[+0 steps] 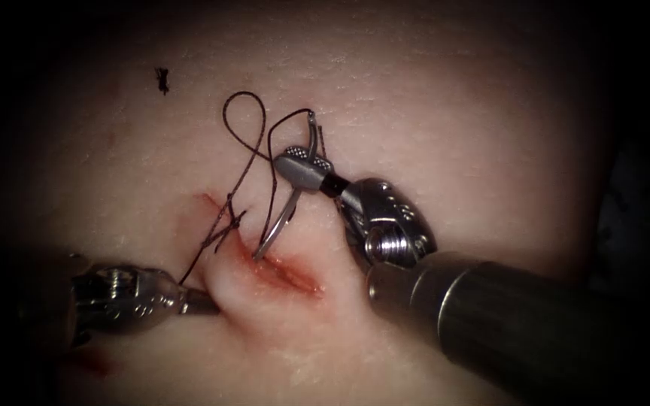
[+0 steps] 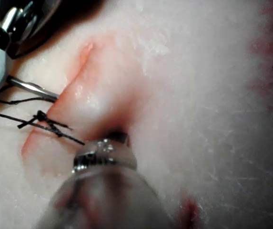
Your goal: Wound Closure
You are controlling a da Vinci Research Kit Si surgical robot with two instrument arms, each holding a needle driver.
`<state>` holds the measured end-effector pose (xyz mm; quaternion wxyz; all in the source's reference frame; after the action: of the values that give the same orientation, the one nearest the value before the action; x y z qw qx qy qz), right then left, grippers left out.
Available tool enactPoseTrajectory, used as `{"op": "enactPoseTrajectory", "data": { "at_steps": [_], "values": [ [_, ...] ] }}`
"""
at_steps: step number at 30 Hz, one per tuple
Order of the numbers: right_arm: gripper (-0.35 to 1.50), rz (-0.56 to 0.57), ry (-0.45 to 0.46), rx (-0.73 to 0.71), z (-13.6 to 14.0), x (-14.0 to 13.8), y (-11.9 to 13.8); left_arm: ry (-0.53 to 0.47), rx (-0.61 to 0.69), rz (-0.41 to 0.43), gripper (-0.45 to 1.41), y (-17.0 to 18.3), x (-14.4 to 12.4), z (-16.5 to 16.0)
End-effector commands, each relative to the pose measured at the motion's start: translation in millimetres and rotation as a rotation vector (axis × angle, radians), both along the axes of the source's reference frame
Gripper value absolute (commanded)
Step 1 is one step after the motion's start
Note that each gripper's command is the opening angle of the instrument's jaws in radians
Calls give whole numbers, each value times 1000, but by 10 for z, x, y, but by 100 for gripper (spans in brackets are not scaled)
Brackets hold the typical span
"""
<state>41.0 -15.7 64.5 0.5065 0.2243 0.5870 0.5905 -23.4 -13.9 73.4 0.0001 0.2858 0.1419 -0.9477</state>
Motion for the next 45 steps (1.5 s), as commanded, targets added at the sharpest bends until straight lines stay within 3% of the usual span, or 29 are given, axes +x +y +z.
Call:
{"op": "enactPoseTrajectory", "data": {
  "at_steps": [1,15,32,45],
  "values": [
    [-35,-8,26,27,5,9,-7,-1,3,3,-45,-7,-4,9],
    [-35,-67,173,105,-13,29,-36,-1,1,6,-45,-5,2,12],
    [-35,-82,205,118,-33,35,-53,4,2,-1,-45,0,-4,12],
    [-35,-66,307,145,-45,42,-63,7,6,-8,-45,1,-7,13]
  ]
}}
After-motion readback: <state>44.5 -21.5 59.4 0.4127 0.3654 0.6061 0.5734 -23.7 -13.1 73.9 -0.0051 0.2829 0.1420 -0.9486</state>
